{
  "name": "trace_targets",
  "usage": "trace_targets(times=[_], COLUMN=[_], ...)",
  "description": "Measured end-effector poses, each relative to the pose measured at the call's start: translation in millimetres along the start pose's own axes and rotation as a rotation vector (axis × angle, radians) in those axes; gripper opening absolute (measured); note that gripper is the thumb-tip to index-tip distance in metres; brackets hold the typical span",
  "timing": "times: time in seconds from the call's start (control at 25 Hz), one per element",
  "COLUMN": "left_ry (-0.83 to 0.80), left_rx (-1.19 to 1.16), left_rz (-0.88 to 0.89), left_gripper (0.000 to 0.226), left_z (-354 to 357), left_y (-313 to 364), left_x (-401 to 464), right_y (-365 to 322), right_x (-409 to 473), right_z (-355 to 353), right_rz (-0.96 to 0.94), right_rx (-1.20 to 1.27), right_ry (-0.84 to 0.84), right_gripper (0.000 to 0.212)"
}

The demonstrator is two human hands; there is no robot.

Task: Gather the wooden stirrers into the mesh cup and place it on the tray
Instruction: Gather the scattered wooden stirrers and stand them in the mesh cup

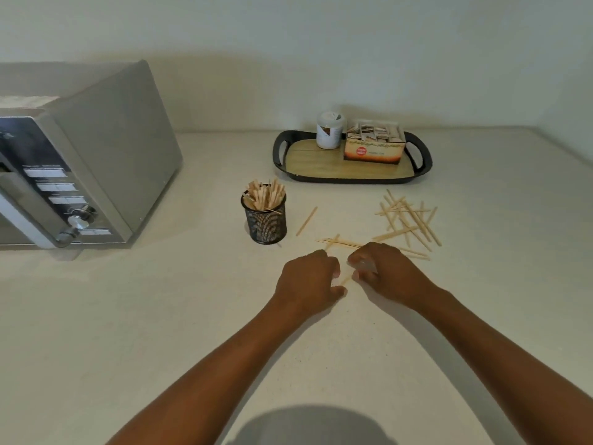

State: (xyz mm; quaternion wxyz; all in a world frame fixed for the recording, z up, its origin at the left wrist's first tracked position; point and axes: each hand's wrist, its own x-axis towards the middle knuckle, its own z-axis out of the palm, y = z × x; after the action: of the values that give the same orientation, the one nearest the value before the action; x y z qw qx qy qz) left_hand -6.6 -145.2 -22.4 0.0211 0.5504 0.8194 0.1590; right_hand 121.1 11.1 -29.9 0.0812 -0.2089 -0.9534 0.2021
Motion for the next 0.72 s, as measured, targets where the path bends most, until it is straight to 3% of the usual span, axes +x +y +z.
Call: trace_targets(times=[0.24,0.52,0.64,0.72], left_ry=[-0.013,0.045,0.113,0.127], left_rx=[0.209,0.304,0.325,0.334], left_rz=[-0.016,0.188,0.215,0.216], left_gripper=[0.016,0.014,0.012,0.012], left_z=[11.6,14.6,12.9,12.5], left_y=[14.5,12.1,10.1,7.9], left_x=[10.9,20.8,48.4,68.3], right_y=[-1.6,3.5,15.7,29.6], right_x=[-18.7,-12.0,-2.2,6.1], right_z=[15.8,10.4,-1.6,-12.7], right_rz=[-0.064,-0.141,-0.111,-0.053], right_rx=[0.004,-0.056,0.059,0.147], right_ry=[0.113,0.156,0.179,0.237], right_gripper=[0.025,0.009,0.032,0.031])
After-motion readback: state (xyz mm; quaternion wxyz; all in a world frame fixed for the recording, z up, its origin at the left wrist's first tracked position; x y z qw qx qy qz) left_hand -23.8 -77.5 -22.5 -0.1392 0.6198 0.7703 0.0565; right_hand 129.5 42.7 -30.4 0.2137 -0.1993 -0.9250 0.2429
